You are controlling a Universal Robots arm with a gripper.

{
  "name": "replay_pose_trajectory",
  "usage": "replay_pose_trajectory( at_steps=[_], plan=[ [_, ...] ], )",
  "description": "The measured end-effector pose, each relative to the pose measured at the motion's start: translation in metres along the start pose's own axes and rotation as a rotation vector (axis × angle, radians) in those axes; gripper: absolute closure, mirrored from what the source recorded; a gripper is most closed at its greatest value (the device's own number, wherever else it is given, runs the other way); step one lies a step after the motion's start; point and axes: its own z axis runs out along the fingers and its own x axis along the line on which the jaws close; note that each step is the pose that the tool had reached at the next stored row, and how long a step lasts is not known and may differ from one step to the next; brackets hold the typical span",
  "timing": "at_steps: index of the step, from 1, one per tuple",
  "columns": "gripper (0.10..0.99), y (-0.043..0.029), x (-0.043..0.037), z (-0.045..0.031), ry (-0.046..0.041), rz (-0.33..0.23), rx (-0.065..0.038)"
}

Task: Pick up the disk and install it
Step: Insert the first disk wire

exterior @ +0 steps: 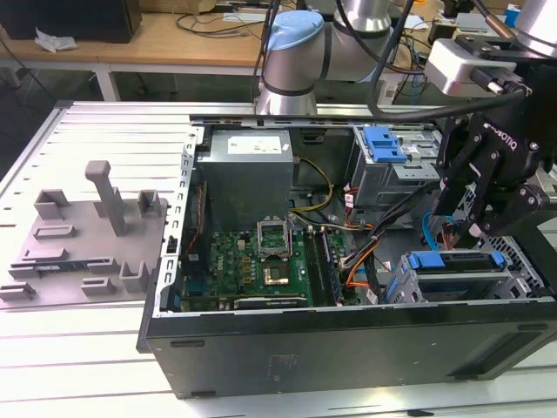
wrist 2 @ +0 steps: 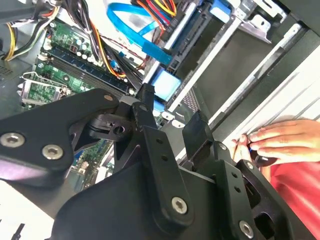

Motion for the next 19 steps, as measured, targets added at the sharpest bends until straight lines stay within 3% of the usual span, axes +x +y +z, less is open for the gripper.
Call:
replay_pose_trajectory(
  at_steps=[2, 3, 5, 7, 10, 13, 17, 19],
  plan=[
    [0.580, 0.0007, -0.0004, 0.0004, -0.0008, 0.000, 0.003],
    [0.580, 0.0038, -0.0006, 0.0006, -0.0035, 0.002, 0.041],
    [0.580, 0.0091, -0.0008, 0.0015, -0.0024, 0.004, 0.087],
    [0.580, 0.0092, -0.0009, 0.0021, -0.0023, 0.015, 0.092],
    [0.580, 0.0092, -0.0010, 0.0036, -0.0021, 0.084, 0.088],
    [0.580, 0.0089, -0.0065, 0.0042, 0.0010, 0.098, 0.087],
    [0.580, 0.0079, -0.0227, 0.0047, 0.0376, 0.098, 0.088],
    [0.580, 0.0024, -0.0245, 0.0048, 0.0400, 0.097, 0.088]
  ],
)
